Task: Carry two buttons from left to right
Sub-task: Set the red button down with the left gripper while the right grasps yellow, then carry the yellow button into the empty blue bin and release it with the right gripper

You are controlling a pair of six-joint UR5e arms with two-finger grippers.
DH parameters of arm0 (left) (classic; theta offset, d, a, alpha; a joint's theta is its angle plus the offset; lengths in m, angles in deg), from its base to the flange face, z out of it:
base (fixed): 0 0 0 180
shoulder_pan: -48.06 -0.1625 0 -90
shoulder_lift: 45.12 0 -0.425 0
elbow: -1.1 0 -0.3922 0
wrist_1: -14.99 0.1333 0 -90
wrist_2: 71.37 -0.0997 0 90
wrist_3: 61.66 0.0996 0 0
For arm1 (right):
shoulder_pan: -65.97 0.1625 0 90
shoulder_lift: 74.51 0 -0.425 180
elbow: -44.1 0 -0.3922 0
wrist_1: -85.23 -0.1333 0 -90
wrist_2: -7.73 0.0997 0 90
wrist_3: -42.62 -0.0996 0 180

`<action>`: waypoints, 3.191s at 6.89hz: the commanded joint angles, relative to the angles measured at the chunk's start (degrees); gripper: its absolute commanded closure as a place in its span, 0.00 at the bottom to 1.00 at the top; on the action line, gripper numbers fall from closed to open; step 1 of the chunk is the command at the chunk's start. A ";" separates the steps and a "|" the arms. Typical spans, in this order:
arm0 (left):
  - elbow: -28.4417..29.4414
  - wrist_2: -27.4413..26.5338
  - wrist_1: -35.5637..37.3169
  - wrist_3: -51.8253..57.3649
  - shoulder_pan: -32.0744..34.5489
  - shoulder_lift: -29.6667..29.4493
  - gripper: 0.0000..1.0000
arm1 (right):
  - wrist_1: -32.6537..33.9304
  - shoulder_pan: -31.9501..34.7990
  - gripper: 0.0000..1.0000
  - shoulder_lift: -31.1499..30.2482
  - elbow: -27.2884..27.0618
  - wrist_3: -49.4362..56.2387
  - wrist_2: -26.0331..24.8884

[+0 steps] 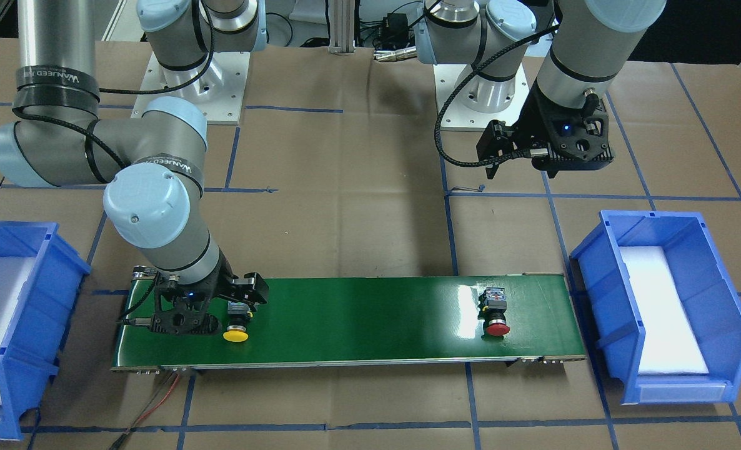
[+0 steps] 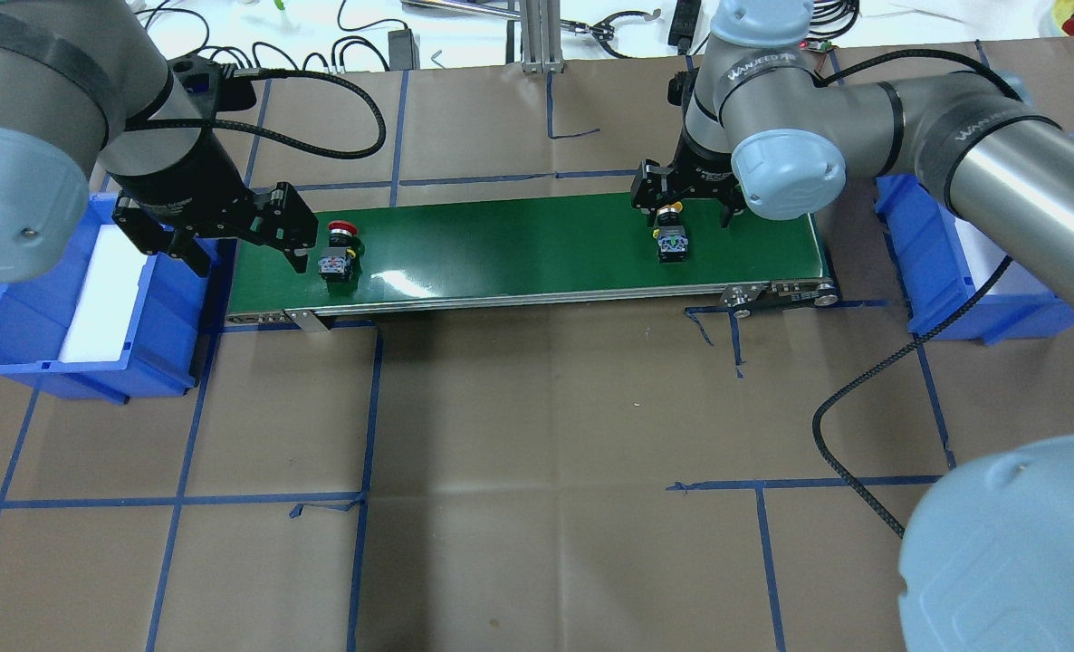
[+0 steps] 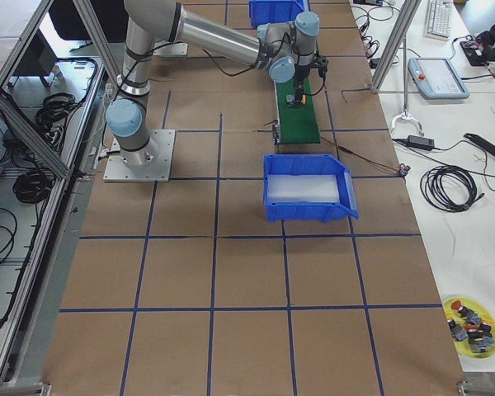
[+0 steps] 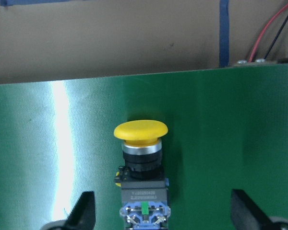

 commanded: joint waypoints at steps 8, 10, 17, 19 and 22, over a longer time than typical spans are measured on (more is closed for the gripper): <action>3.99 1.05 -0.49 -0.09 0.03 -2.88 0.00 | -13.97 -9.60 1.00 -4.43 7.91 9.98 -2.64; 3.99 0.96 -0.49 -0.09 0.03 -2.62 0.00 | -20.77 -21.34 0.99 -6.55 13.37 25.92 -2.90; 3.64 1.05 -0.49 -1.76 0.64 -2.09 0.00 | -6.05 -35.30 1.00 -4.54 2.70 50.08 -1.93; 3.73 0.78 -0.49 -2.38 1.44 -2.27 0.00 | 3.27 -36.69 1.00 -3.92 -4.68 52.11 -1.85; 3.99 0.69 -0.49 -2.38 1.44 -2.62 0.00 | 8.05 -38.02 1.00 -2.17 -9.81 52.47 -0.53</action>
